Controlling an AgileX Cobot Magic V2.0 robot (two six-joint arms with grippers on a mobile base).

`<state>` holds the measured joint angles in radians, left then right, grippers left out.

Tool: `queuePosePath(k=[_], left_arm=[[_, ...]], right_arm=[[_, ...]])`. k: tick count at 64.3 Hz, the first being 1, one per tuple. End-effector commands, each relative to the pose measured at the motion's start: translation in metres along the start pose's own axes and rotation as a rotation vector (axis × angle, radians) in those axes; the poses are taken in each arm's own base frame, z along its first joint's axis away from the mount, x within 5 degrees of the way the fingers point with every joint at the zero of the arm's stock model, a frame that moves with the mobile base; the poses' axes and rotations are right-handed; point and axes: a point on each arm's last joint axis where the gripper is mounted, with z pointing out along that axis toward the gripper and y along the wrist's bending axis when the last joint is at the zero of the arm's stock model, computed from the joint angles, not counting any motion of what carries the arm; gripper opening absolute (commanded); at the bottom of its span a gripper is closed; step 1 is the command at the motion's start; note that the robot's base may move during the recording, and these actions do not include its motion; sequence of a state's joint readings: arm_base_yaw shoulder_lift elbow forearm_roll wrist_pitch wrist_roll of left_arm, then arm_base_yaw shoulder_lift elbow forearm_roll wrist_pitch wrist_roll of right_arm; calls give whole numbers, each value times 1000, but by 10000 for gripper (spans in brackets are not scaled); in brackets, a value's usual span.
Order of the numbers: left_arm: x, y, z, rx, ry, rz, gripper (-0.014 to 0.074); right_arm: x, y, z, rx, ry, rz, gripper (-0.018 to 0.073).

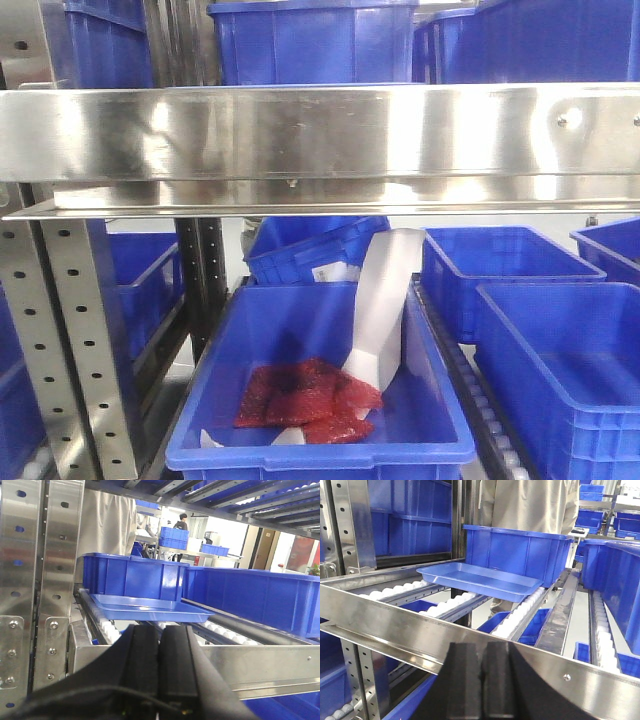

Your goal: Grab blue tray and place on right shelf

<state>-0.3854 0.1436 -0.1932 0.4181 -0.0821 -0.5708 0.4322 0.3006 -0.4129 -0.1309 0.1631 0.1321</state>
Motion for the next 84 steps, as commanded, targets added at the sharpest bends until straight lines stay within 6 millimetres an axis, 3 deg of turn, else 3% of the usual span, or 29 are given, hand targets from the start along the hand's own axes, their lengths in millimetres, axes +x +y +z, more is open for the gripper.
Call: queuePosePath(k=[1, 20, 28, 42, 52, 84], left_arm=[[-15, -6, 0, 57, -92, 3, -48], [-15, -6, 0, 57, -92, 3, -48], [-15, -6, 0, 57, -92, 3, -48], [-15, -6, 0, 57, -92, 3, -48], [-15, -6, 0, 58, -94, 3, -48], [-15, -6, 0, 58, -94, 3, -48]], right_arm=[[-18, 1, -2, -9, -120, -26, 42], [-13, -2, -1, 26, -115, -26, 42], [17, -12, -4, 171, -100, -35, 42], [74, -21, -27, 389, -159, 27, 42], [97, -22, -30, 424, -169, 21, 42], [99, -22, -30, 424, -143, 27, 42]])
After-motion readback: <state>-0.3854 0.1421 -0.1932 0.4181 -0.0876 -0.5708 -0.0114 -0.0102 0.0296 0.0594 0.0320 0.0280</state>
